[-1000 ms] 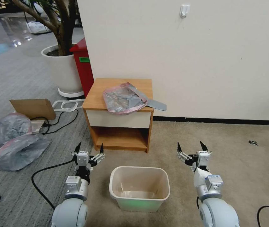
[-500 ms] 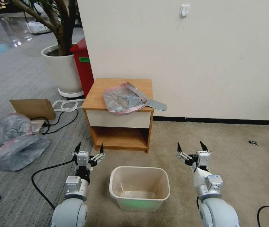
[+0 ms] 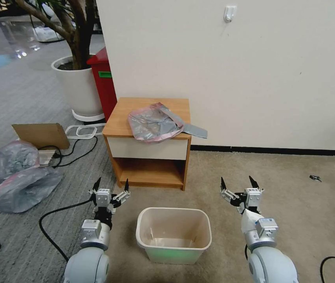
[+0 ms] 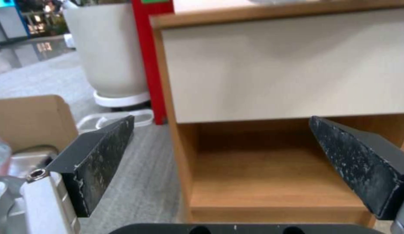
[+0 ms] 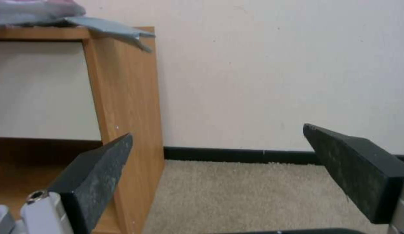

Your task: Pick up the garbage bag from the table and place it over the trash can.

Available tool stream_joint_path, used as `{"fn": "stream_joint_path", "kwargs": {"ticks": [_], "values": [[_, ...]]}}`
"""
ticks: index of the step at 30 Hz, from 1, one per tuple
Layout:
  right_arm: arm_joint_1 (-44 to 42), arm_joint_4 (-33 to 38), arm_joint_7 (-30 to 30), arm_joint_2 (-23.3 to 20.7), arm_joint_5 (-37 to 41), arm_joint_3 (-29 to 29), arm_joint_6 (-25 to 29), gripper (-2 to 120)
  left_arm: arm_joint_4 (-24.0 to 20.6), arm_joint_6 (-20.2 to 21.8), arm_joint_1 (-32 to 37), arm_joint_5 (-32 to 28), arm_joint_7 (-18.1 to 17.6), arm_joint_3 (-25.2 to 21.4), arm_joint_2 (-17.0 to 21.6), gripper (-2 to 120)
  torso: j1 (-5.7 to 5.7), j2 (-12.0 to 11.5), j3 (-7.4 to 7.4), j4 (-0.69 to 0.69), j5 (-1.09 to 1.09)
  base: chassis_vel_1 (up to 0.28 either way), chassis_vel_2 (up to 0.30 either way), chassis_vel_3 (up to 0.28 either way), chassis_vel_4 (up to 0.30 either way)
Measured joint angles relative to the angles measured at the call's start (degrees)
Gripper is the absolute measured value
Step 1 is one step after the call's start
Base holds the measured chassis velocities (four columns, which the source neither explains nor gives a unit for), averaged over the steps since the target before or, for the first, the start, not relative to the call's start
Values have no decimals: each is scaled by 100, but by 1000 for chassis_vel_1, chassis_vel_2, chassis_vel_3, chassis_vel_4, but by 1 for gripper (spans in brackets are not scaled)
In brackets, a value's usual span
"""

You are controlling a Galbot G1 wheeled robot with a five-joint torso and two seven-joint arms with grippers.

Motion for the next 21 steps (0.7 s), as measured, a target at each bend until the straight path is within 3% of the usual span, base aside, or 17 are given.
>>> {"fn": "stream_joint_path", "kwargs": {"ticks": [2,4,10,12,13,16,21], "values": [[-35,115,8,36,30,19,-40,100,-129,50,77,-13,0,-27,13,100,0,0,0,0,3,0,0,0,0],[-255,840,87,248,214,154,-297,100,-807,323,465,-80,-15,-157,77,100,0,0,0,0,-1,0,0,0,0],[-577,1873,199,552,513,344,-694,100,-1745,702,1010,-169,-47,-344,169,100,0,1,0,0,-2,0,0,0,0],[-589,1906,199,569,562,350,-737,100,-1849,743,1069,-179,-51,-364,180,100,0,1,-1,-1,-4,0,0,0,0],[-624,1909,190,595,664,333,-848,100,-2153,864,1245,-206,-60,-425,210,100,0,0,0,-1,2,0,0,0,0],[-622,1860,171,602,682,303,-869,100,-2502,1003,1460,-242,-72,-498,246,100,0,0,-1,0,-1,0,0,0,0],[-605,1740,62,578,683,283,-878,100,-2612,1467,1688,-276,-222,-719,496,100,0,0,-1,0,-1,0,0,0,0]]}}
